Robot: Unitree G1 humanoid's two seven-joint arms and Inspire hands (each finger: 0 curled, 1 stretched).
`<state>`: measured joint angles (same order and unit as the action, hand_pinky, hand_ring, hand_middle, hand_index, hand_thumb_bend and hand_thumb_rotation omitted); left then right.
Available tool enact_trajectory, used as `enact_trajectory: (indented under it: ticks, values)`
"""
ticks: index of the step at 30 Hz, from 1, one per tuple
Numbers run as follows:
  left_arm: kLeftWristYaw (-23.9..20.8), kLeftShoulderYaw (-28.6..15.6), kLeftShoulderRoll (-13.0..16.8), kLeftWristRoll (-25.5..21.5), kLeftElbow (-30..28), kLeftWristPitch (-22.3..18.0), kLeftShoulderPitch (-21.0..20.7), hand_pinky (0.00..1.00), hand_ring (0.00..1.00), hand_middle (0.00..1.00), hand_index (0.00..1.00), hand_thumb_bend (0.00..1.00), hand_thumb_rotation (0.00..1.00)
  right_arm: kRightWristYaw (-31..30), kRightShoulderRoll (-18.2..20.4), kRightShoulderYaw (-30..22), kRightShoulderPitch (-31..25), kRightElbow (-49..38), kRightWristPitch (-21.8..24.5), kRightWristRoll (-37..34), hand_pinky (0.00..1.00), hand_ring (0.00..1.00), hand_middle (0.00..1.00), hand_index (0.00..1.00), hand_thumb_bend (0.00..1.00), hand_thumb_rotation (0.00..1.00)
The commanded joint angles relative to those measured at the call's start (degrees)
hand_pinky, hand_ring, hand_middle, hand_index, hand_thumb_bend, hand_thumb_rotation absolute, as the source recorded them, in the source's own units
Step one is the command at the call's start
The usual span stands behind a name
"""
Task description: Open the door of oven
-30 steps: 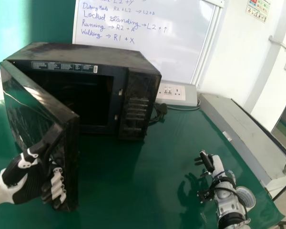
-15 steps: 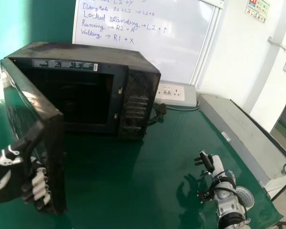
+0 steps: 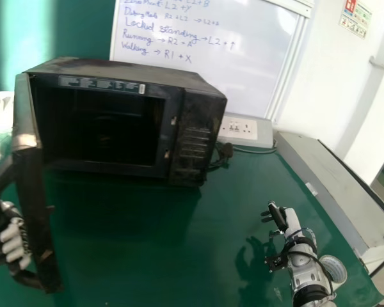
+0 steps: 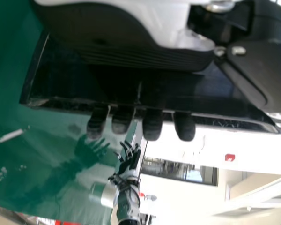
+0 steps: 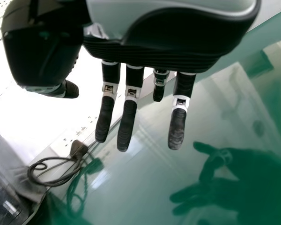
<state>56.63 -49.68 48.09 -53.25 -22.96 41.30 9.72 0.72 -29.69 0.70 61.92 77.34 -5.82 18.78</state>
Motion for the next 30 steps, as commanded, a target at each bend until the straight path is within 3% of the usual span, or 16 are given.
enact_trajectory:
  ticks: [1,5,12,15,24,30]
  values:
    - [-10.17,-18.81,3.12,4.05,13.97,-5.58,-2.87,0.00,0.00,0.02,0.09,0.61,0.67,-0.16,-1.02,0.85,0.54,0.29,0.24,0.81,0.31,0.38,0.48,0.49,0.51,0.15]
    - [-8.71,-20.18,4.06,8.18,18.41,-10.09,-2.07,0.00,0.00,0.02,0.08,0.58,0.78,-0.42,-1.01,0.74,0.54,0.30,0.28,0.59,0.32,0.39,0.49,0.49,0.51,0.15]
    - [-8.42,-22.12,5.58,11.38,27.22,-14.62,-2.60,0.00,0.00,0.03,0.09,0.64,0.69,-0.26,-0.97,1.45,0.75,0.32,0.70,0.96,0.31,0.39,0.50,0.49,0.51,0.15]
    - [-7.14,-22.58,6.50,12.56,30.93,-17.31,-2.59,0.00,0.00,0.03,0.08,0.60,0.73,-0.45,-0.95,1.36,0.81,0.31,0.79,0.83,0.32,0.39,0.49,0.49,0.51,0.15]
    - [-13.56,-23.91,5.67,15.31,34.76,-18.74,-3.60,0.00,0.00,0.02,0.08,0.65,0.79,-0.64,-0.94,1.06,0.70,0.31,0.38,0.44,0.31,0.38,0.47,0.49,0.51,0.15]
    - [-14.34,-23.23,5.96,16.58,37.40,-21.57,-4.21,0.00,0.00,0.02,0.08,0.61,0.87,-0.33,-0.88,1.52,0.74,0.35,0.46,0.94,0.31,0.38,0.47,0.49,0.51,0.15]
